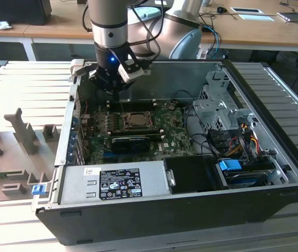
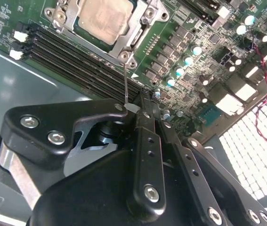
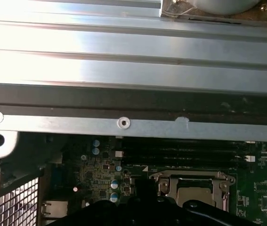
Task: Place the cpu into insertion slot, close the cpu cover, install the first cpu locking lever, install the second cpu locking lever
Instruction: 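Install the first cpu locking lever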
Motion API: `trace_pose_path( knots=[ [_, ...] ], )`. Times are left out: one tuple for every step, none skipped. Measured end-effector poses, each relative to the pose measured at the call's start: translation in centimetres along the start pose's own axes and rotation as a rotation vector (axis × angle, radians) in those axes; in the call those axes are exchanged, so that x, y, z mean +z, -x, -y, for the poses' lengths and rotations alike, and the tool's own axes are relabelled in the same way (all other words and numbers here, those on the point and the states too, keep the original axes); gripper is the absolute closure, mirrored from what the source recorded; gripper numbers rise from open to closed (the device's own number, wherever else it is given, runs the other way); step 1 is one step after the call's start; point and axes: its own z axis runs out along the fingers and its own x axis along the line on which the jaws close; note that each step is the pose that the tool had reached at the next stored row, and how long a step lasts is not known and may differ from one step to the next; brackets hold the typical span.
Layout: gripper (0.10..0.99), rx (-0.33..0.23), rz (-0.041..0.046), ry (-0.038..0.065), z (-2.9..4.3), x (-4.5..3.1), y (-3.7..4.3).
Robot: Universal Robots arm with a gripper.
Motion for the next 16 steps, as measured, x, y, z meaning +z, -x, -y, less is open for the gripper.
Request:
trace_pose_path(
  knots=[
    [0.980,0.000,0.0000,0.000,0.01,0.03,0.17],
    [0.980,0.000,-0.0001,0.000,0.02,0.05,0.28],
    [0.980,0.000,-0.0001,0.000,0.02,0.06,0.38],
    [0.980,0.000,0.0000,0.000,0.03,0.08,0.48],
    [0.980,0.000,-0.0001,0.000,0.04,0.10,0.59],
    [0.980,0.000,0.0001,0.000,0.05,0.15,0.71],
    [0.980,0.000,0.0000,0.000,0.05,0.18,0.75],
    [0.980,0.000,0.0000,0.000,0.06,0.21,0.84],
    [0.980,0.000,0.0000,0.000,0.07,0.30,0.99],
    [0.980,0.000,0.0000,0.000,0.08,0.37,1.16],
    [0.980,0.000,-0.0001,0.000,0.09,0.43,1.37],
    [0.980,0.000,0.0000,0.001,0.11,0.48,1.62],
    [0.980,0.000,0.0000,0.001,0.13,0.55,1.92],
    [0.980,0.000,0.0001,0.001,0.14,0.59,2.09],
    [0.980,0.000,0.0001,0.001,0.15,0.62,2.24],
    [0.980,0.000,0.0001,0.002,0.16,0.66,2.43]
  ],
)
